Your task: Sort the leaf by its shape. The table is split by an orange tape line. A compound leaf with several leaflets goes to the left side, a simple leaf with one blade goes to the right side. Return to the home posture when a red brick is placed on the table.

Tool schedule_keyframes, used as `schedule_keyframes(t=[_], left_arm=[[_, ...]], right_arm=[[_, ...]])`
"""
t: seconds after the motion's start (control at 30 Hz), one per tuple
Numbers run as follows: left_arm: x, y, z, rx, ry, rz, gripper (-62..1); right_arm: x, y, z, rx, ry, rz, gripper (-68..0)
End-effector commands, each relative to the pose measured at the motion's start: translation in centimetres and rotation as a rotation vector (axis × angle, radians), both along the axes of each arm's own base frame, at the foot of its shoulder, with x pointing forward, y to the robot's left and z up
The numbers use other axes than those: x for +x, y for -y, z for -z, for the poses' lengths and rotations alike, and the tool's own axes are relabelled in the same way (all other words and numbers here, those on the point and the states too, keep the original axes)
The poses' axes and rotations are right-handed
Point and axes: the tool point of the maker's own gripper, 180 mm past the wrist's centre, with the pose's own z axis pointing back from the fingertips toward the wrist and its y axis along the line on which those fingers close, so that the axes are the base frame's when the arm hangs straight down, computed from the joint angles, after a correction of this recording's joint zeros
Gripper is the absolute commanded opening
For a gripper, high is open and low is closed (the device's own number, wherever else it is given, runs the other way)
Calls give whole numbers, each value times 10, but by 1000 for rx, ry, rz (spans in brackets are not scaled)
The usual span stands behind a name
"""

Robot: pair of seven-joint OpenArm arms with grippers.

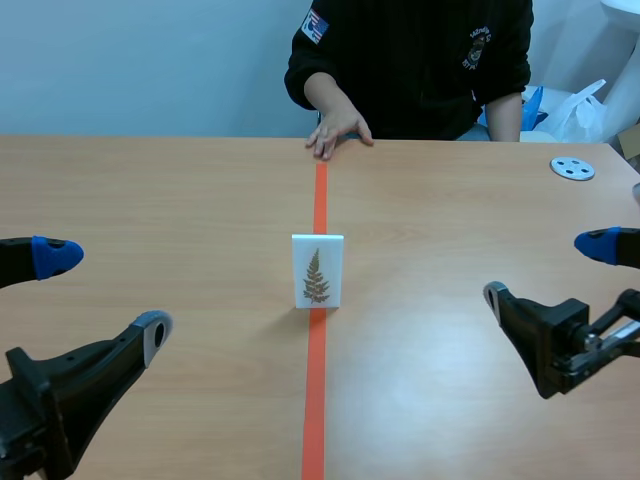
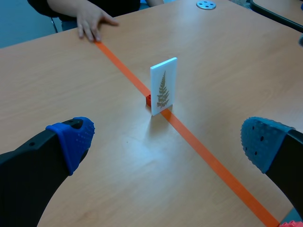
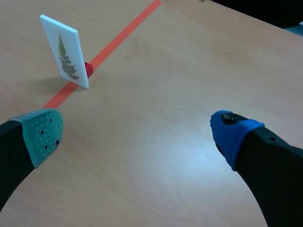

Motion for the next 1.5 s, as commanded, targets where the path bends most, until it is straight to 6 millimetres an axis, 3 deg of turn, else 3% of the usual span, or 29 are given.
schedule_keyframes(t=[0.0,0.4,0.63,0.77,1.2,1.47], left_arm=[[1,5,-10,-23,28,4,14],[1,5,-10,-23,28,4,14],[1,5,-10,-23,28,4,14],[1,5,-10,-23,28,4,14],[1,5,-10,-23,28,5,14],[1,5,-10,-23,28,5,14]], right_arm=[[9,-5,-2,13,18,-14,-29],[55,-48,42,83,-5,-80,-29],[78,-90,64,98,1,-150,-29],[87,-113,68,91,16,-197,-29],[119,-162,74,84,33,-231,-47],[117,-179,80,66,37,-265,-141]])
